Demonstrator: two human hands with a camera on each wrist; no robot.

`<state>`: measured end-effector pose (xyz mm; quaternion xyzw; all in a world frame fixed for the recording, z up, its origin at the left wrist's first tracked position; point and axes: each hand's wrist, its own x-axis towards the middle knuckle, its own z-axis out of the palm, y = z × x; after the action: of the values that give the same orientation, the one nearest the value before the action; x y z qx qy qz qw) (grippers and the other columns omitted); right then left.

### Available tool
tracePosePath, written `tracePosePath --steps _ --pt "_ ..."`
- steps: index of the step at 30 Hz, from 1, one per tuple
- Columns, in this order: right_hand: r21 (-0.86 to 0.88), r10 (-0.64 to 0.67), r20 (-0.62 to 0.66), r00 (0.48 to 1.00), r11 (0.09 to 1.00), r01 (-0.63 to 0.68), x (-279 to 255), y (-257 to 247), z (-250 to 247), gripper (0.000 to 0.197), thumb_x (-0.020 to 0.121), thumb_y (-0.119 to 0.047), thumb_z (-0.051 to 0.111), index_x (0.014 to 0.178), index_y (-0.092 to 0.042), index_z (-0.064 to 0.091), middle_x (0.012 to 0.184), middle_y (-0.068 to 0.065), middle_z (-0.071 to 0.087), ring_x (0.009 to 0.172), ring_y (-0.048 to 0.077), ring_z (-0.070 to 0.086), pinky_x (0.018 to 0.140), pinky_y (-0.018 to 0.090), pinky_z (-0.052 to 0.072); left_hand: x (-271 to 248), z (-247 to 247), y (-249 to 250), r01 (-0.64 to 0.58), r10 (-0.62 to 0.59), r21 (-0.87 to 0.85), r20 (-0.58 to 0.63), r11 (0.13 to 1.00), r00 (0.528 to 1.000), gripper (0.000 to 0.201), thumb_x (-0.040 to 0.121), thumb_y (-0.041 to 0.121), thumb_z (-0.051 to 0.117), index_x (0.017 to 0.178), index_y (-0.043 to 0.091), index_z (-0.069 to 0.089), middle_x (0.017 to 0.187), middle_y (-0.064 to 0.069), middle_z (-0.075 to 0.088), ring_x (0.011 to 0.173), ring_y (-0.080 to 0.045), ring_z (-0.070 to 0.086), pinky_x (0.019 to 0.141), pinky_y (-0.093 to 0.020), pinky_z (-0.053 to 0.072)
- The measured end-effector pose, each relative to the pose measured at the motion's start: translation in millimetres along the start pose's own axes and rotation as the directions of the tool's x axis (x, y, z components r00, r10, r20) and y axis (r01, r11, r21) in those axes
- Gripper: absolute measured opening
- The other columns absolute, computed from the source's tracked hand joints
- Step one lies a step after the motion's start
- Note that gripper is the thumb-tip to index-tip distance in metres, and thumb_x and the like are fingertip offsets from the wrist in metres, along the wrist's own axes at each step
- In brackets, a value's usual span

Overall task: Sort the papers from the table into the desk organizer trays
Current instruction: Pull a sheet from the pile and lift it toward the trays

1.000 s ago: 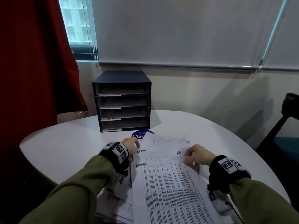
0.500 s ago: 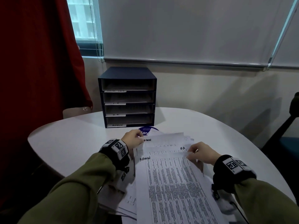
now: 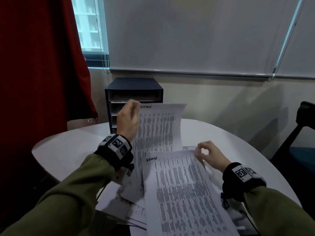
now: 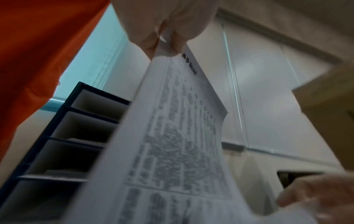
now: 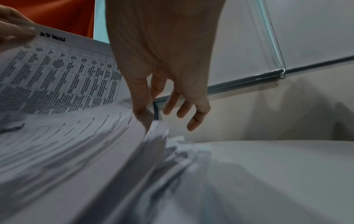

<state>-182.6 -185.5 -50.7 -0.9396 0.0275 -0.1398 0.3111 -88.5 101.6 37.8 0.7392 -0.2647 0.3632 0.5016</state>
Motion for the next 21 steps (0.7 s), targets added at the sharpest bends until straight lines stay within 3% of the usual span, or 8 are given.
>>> tracePosePath --steps 2,4,8,10,12,15,18,21 --pt "0.181 -0.058 -0.110 0.992 0.980 0.078 4 -18 -9 0.026 0.088 -0.009 0.064 0.078 -0.031 0.055 0.106 0.003 0.056 0.110 0.017 0.048 0.097 0.030 0.036 15 -6 12 0.035 -0.043 -0.122 -0.069 0.992 0.997 0.011 0.097 0.009 0.047 0.098 0.004 0.057 0.083 0.011 0.055 0.072 0.010 0.053 0.066 -0.003 0.043" --pt "0.443 -0.015 -0.172 0.985 0.892 0.091 10 -40 -24 0.018 0.091 -0.008 0.060 0.089 -0.026 0.058 0.115 0.006 0.056 0.112 0.017 0.050 0.098 0.031 0.040 29 -11 19 0.056 -0.075 -0.205 -0.083 0.977 0.994 0.010 0.097 0.007 0.046 0.098 0.005 0.056 0.082 0.015 0.052 0.068 0.017 0.051 0.066 -0.002 0.041" --pt "0.786 0.040 -0.166 0.985 0.609 0.107 28 -86 -54 0.014 0.088 -0.025 0.065 0.100 -0.022 0.058 0.127 0.008 0.057 0.106 0.021 0.058 0.075 0.032 0.053 51 -20 27 0.092 -0.109 -0.338 -0.033 0.937 0.993 0.023 0.097 0.006 0.045 0.084 0.025 0.050 0.079 0.012 0.052 0.070 0.010 0.050 0.070 -0.008 0.042" --pt "0.831 0.020 -0.170 0.985 0.540 0.133 35 -107 -66 0.021 0.081 -0.031 0.072 0.092 -0.021 0.058 0.107 0.003 0.067 0.094 0.021 0.064 0.076 0.037 0.056 57 -23 29 0.111 -0.117 -0.380 0.007 0.918 0.993 0.025 0.097 0.006 0.046 0.083 0.027 0.051 0.080 0.009 0.054 0.074 0.003 0.051 0.076 -0.016 0.043" --pt "0.783 -0.011 -0.230 0.973 0.592 0.191 39 -127 -73 0.011 0.090 -0.019 0.063 0.082 -0.020 0.054 0.085 -0.003 0.067 0.075 0.016 0.064 0.068 0.033 0.055 62 -24 29 0.151 -0.139 -0.406 0.059 0.901 0.989 0.022 0.097 0.010 0.047 0.082 0.026 0.053 0.080 0.007 0.053 0.077 -0.004 0.051 0.079 -0.022 0.043" --pt "0.655 0.043 -0.443 0.895 0.698 0.290 49 -144 -76 0.020 0.093 -0.009 0.055 0.077 -0.020 0.048 0.079 -0.003 0.057 0.068 0.007 0.055 0.060 0.018 0.046 62 -24 38 0.165 -0.177 -0.456 0.017 0.875 0.984 0.017 0.097 0.026 0.044 0.081 0.026 0.050 0.080 0.008 0.048 0.078 -0.009 0.045 0.079 -0.030 0.039" --pt "0.569 0.093 -0.605 0.791 0.745 0.348 56 -154 -76 0.025 0.093 -0.010 0.056 0.074 -0.023 0.046 0.077 -0.006 0.054 0.069 0.005 0.052 0.059 0.011 0.044 47 -24 55 0.217 -0.226 -0.406 0.025 0.888 0.974 0.026 0.094 0.049 0.041 0.108 0.028 0.044 0.091 0.020 0.046 0.084 0.003 0.047 0.080 -0.019 0.039" --pt "0.592 0.157 -0.686 0.711 0.689 0.419 52 -163 -76 0.023 0.091 -0.010 0.059 0.078 -0.024 0.047 0.079 -0.006 0.055 0.073 0.009 0.054 0.068 0.022 0.048 23 -19 60 0.166 -0.159 -0.268 0.047 0.949 0.986 0.041 0.095 0.023 0.052 0.131 0.016 0.031 0.099 0.019 0.055 0.083 0.014 0.054 0.067 -0.003 0.042"
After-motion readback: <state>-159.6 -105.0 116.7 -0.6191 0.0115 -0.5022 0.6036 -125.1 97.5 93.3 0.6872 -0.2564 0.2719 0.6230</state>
